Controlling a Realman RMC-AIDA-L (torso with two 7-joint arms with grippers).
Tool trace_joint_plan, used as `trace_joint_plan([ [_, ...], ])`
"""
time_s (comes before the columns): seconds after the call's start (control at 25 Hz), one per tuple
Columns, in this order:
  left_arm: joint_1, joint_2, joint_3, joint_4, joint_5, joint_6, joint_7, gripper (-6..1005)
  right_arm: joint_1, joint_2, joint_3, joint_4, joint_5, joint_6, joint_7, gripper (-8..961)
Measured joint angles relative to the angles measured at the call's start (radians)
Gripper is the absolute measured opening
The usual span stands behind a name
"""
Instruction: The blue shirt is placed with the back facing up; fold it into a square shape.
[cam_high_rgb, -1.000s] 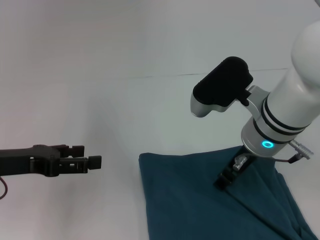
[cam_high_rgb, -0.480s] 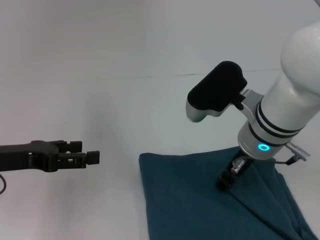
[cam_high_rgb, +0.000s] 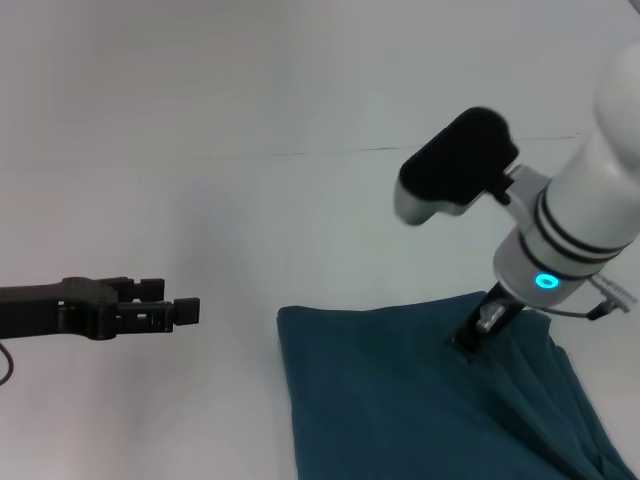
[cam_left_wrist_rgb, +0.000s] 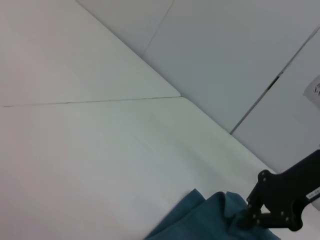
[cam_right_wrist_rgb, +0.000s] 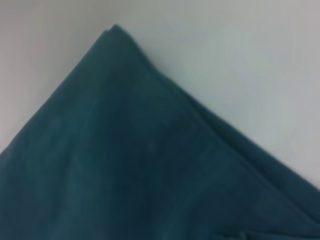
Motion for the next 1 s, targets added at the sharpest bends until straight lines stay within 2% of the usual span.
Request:
trace_joint_plan([
  [0.24, -0.003, 0.001, 0.000, 0.001, 0.000, -0.003, 0.000, 928, -0.034, -0.005, 0.157, -0.038, 0.000, 0.000, -0.066, 22],
  [0.44, -0.009, 0.003, 0.000, 0.001, 0.000, -0.003, 0.000, 922, -0.053, -0.007, 0.286, -0.033, 0.000, 0.012, -0.127, 13],
  [0.64, -0.013, 0.004, 0.000, 0.001, 0.000, -0.003, -0.002, 917, -0.083, -0.012, 0.333, -0.028, -0.006, 0.028, -0.138, 61],
  [1.0, -0.016, 0.010, -0.002, 0.002, 0.000, -0.002, -0.009, 908, -0.141, -0.008, 0.441, -0.031, -0.065, 0.026, -0.115, 149],
])
